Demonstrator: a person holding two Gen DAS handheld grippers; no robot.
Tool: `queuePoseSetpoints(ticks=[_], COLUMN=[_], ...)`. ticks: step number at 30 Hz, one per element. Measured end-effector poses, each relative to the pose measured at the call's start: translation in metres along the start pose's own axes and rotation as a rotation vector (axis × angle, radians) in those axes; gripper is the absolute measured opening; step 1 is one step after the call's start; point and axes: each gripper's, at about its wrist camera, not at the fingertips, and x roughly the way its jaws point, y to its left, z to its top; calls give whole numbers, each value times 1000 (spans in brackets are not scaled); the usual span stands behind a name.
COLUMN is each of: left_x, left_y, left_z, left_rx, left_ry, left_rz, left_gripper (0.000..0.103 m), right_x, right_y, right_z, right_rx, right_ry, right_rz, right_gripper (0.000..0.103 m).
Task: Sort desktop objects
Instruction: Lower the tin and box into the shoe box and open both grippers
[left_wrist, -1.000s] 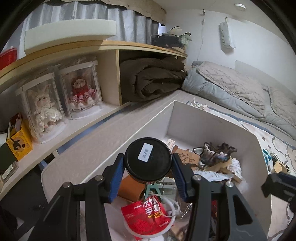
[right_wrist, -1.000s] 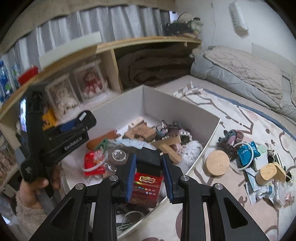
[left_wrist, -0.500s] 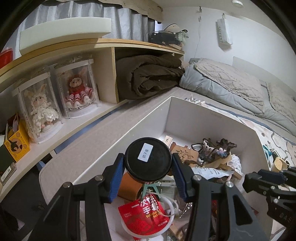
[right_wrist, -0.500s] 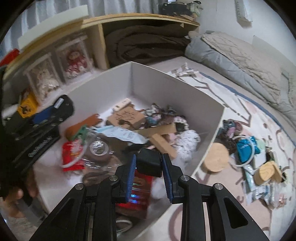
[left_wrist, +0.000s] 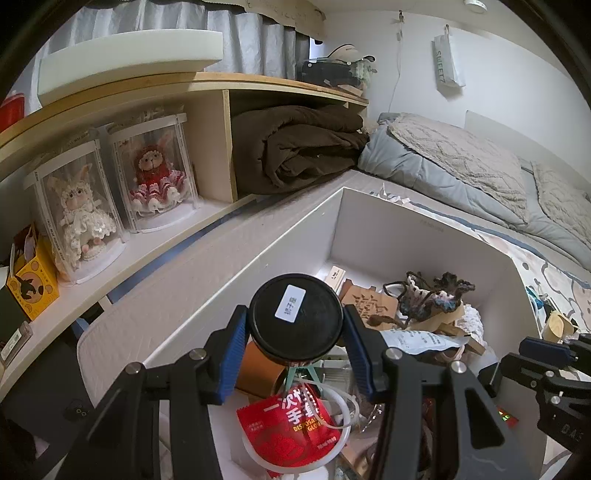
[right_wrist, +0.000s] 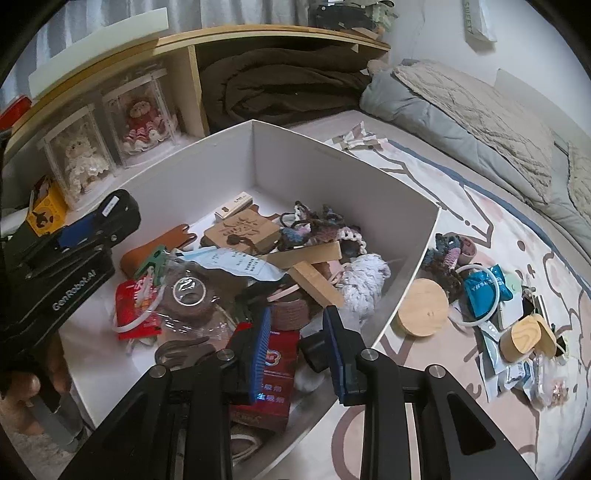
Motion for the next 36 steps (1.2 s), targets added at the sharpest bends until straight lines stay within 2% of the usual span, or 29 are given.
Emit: queuePoseSetpoints(ticks=[5,16,20,36], left_x=[0,-12,-12,-13], left_y=[3,5,4,-3], left_z=[0,2,2,3], left_rx=[-22,-38,-33,-16], left_ry=[6,-26,-27,-31], left_rz=[6,26,28,21], left_gripper=[50,50,60,60], right_x=[-10,-16,-15,-17], right_y=[2,0,-1,0], right_z=[0,-3,-4,-7], right_rx=[16,39,47,44], right_ry=[-26,-49,-44,-61], right_rz=[38,60,67,78], right_gripper=[29,29,29,29])
